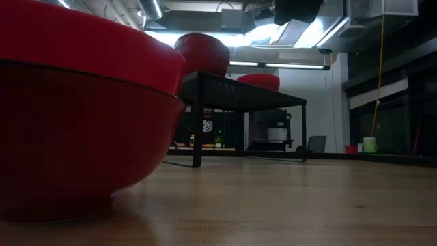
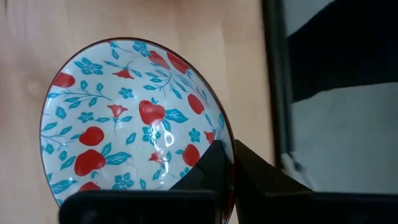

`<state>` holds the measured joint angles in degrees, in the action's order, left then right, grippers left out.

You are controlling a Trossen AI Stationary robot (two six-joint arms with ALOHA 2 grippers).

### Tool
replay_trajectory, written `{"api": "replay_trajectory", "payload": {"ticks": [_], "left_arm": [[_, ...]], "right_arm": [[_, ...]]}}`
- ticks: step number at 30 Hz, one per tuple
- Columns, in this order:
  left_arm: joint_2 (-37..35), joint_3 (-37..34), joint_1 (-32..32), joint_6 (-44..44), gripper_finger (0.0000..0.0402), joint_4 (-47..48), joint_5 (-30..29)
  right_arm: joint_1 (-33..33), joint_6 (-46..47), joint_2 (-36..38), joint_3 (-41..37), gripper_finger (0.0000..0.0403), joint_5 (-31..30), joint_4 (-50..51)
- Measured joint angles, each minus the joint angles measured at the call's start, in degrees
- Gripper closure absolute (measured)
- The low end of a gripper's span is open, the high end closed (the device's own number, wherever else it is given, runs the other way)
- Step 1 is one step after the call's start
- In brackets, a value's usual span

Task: Pick & Place Mini bowls
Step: Stack the white patterned bowl on the white patterned bowl on the shelf

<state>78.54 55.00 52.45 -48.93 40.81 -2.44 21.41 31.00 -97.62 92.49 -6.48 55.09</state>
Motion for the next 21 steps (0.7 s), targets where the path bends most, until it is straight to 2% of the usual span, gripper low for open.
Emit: {"api": "replay_trajectory", "payload": {"ticks": [7,12,21], "left_arm": [[-8.4,0.0,-3.6,0.0,0.0395,0.1,1.8],[-13.4,0.0,-5.6,0.0,0.0395,0.2,-0.8],[-17.1,0.0,-8.0,0.2,0.0395,0.2,-2.7]], "right_arm": [[0.0,0.3,0.0,0.0,0.0289,0.0,0.0],[0.0,0.7,0.0,0.0,0.0289,0.0,-0.1],[0.0,1.9,0.0,0.0,0.0289,0.0,-0.1]]}}
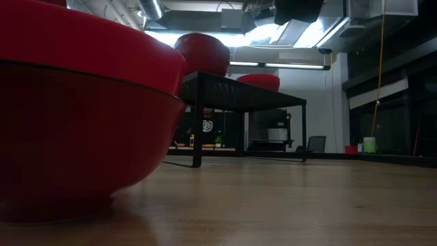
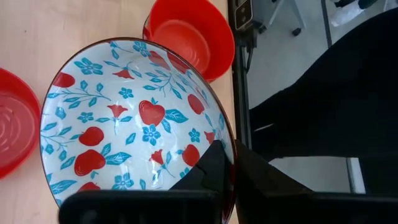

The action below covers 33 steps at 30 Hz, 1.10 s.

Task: Pick & Place Mini bowls
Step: Stack the white patterned bowl on the white patterned bowl on the shelf

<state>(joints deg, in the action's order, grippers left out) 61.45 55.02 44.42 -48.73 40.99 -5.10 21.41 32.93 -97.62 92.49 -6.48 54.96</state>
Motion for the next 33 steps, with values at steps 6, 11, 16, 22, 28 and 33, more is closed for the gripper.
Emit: {"api": "replay_trajectory", "payload": {"ticks": [6,11,16,22,28,33], "left_arm": [[-0.2,0.0,-0.1,0.0,0.0394,-0.1,-0.9],[-0.2,0.1,-0.1,0.0,0.0394,-1.2,-2.6],[-0.2,0.1,-0.1,1.4,0.0394,-3.9,-4.1],[-0.6,0.1,-0.1,1.5,0.0394,-6.0,-8.0],[-2.3,0.1,-0.1,2.1,0.0394,-7.0,-13.1],[-4.4,0.1,-0.1,4.8,0.0394,-9.0,-17.9]], "right_arm": [[0.0,0.0,0.0,0.0,0.0289,0.0,0.0],[0.0,-0.3,0.0,0.0,0.0289,0.0,0.0],[0.0,-0.6,0.0,0.0,0.0289,0.0,0.0],[0.0,-2.0,0.0,0.0,0.0289,0.0,0.0],[0.0,-3.6,0.0,0.0,0.0289,0.0,0.2],[0.0,-4.9,0.0,0.0,0.0289,0.0,0.2]]}}
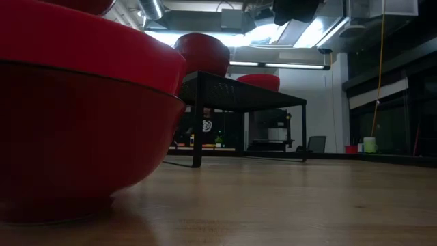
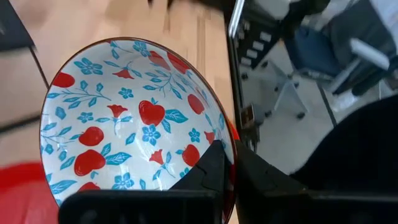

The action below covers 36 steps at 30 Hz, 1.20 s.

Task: Pick & Place Mini bowls
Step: Stack the white patterned bowl on the white patterned bowl on the shelf

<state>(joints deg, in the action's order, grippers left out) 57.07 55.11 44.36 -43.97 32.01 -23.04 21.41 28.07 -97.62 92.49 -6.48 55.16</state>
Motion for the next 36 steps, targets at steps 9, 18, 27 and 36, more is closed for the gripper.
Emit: {"api": "replay_trajectory", "payload": {"ticks": [9,18,27,36], "left_arm": [[-4.3,0.0,0.0,8.0,0.0394,-5.3,-8.9],[-7.0,0.0,-0.9,19.2,0.0394,-10.8,-18.4],[-7.5,0.0,-7.7,34.3,0.0394,-17.8,-21.3],[-7.4,0.0,-14.2,45.8,0.0394,-23.0,-21.4]], "right_arm": [[0.0,-0.8,0.0,0.0,0.0289,0.0,0.0],[-0.1,-1.4,0.0,0.0,0.0289,0.0,0.0],[-0.5,-1.7,0.0,0.0,0.0289,0.0,0.0],[-0.5,-1.6,0.0,0.0,0.0289,0.0,0.1]]}}
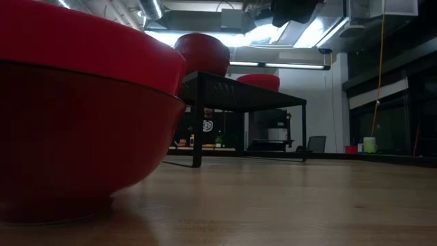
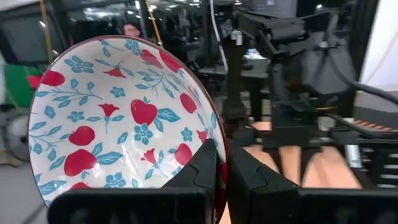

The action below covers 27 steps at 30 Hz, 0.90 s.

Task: Pick & Place Mini bowls
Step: Stack the white patterned bowl on the white patterned bowl on the shelf

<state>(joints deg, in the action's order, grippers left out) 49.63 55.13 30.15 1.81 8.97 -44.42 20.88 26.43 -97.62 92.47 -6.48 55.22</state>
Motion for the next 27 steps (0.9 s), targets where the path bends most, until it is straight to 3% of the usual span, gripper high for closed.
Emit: {"api": "replay_trajectory", "payload": {"ticks": [17,23,27], "left_arm": [[0.4,0.1,-8.1,11.7,0.0393,-1.9,-1.2],[3.2,4.3,-10.8,17.9,0.0393,-0.8,-1.5],[5.8,9.2,-13.2,18.8,0.0393,5.3,-0.1]], "right_arm": [[-0.1,0.0,0.0,0.0,0.0289,-1.5,0.4],[-0.2,0.0,0.0,0.0,0.0289,-1.5,0.5],[-0.2,0.0,0.0,0.0,0.0289,-1.5,0.5]]}}
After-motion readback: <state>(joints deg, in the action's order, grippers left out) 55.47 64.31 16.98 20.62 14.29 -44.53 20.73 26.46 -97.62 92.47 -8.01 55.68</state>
